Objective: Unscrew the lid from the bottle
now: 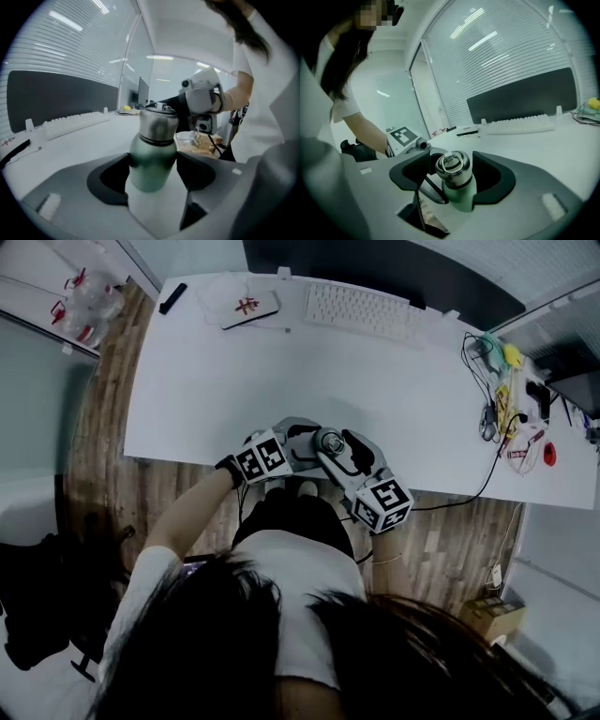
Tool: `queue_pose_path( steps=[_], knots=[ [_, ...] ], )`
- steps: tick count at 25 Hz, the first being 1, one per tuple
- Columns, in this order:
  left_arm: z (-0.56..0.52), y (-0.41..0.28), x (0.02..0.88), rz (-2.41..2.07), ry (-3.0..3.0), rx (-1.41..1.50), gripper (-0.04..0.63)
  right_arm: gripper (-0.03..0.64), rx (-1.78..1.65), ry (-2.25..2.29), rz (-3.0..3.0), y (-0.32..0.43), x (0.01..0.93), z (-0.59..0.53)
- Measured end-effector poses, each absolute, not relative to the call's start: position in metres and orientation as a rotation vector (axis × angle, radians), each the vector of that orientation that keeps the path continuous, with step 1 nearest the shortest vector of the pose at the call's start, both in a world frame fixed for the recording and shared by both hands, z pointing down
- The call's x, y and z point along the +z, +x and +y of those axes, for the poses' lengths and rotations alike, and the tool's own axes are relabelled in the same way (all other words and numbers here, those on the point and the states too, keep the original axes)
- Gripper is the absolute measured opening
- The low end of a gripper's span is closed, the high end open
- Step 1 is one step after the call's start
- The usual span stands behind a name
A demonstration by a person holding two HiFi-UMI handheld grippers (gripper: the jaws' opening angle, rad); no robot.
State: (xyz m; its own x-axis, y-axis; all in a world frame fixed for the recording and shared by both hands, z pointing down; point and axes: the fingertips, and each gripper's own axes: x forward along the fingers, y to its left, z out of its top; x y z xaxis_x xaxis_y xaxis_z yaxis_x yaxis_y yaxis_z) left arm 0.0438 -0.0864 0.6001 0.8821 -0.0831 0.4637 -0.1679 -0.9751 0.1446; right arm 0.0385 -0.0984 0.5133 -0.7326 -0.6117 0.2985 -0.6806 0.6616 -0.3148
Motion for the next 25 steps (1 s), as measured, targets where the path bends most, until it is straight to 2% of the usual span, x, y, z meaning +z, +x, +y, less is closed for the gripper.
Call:
queue_pose_path(
  steps=[6,11,16,25],
  knots=[
    [-0.086,0.044,0.6,-0.369,2.84,0.652,0.368,0.259,0.578,1.285,-2.6,0.037,0.523,-0.103],
    [-0.085,0.046,0.599,-0.428,2.824,0.642,0.368,0.255,0.523,1.291,-2.574,0.038,0.525,-0.102],
    [-0.085,0.045,0.599,-0.398,2.83,0.637,0.368,0.255,0.503,1.054,-2.662,0.035,0.524,-0.101],
    [-0.081,0.04,0.6,0.049,2.892,0.778,0.368,0.255,0.417,0.403,-2.784,0.023,0.524,-0.092]
  ],
)
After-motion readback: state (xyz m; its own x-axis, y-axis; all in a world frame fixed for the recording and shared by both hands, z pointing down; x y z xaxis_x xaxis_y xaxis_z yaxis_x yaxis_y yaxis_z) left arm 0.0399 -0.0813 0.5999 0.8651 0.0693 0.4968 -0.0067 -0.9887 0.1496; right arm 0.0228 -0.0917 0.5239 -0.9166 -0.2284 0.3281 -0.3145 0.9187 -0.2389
